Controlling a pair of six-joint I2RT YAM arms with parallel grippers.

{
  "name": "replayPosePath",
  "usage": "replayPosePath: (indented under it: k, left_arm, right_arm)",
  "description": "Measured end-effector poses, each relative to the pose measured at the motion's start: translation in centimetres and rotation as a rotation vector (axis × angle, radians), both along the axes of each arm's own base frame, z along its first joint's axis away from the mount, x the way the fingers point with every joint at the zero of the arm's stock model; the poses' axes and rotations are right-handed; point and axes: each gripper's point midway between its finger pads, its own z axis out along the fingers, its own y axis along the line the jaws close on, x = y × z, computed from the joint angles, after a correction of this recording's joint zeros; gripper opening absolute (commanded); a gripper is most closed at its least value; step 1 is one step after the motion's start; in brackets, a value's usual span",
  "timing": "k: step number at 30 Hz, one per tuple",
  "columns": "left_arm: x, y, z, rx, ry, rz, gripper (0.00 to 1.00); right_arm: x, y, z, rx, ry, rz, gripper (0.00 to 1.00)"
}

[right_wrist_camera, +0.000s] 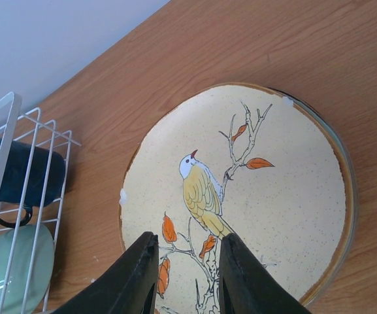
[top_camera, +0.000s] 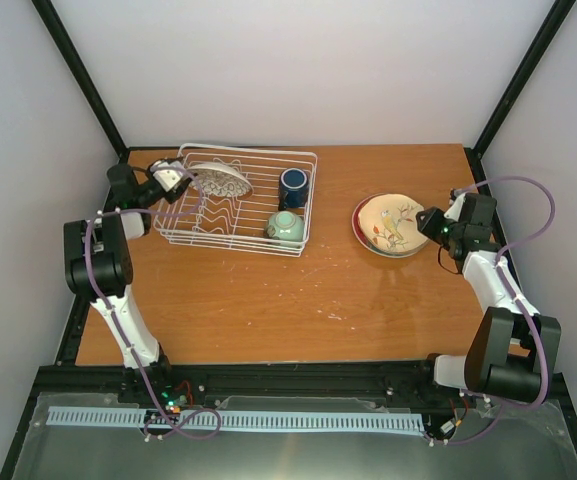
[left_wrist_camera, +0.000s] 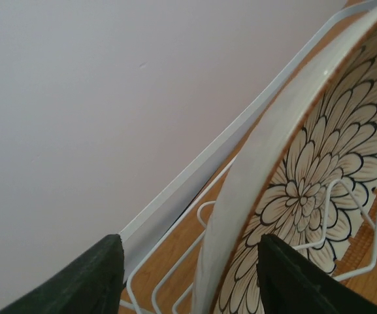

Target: Load the mixed dishes into the dish rack

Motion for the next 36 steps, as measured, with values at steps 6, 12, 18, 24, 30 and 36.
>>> replayPosePath:
  k: [6,12,18,24,30,36]
  left_arm:
    - [0.4,0.1,0.9,-0.015,0.002,0.016,0.72]
    - [0.3,0.5,4.3,-0.005,-0.038,0.052,0.83]
    - [-0.1,0.6,8.0,0.006,-0.104,0.073,0.85]
    - [-0.9,0.7,9.9,-0.035,-0.086,0.095,0.87]
    - [-4.1,-1.5,16.3,-0.101,-0.151,0.059,0.85]
    - [-5.3,-5.5,21.4,-0.214,-0.097,-0.071,0.78]
  right_arm:
    - [-0.1,0.2,-0.2,0.009,0.000,0.004,0.25]
    - [0.0,0.4,-0.3,0.024,-0.009,0.009,0.25]
    - [-0.1,0.6,-0.9,0.038,-0.002,0.014,0.25]
    - [-0.4,0.5,-1.4,0.036,0.009,0.009,0.25]
    - [-0.7,-1.3,-2.7,-0.022,0.070,-0.082,0.23]
    - [-0.2,-2.8,-5.5,-0.051,0.207,-0.149,0.21]
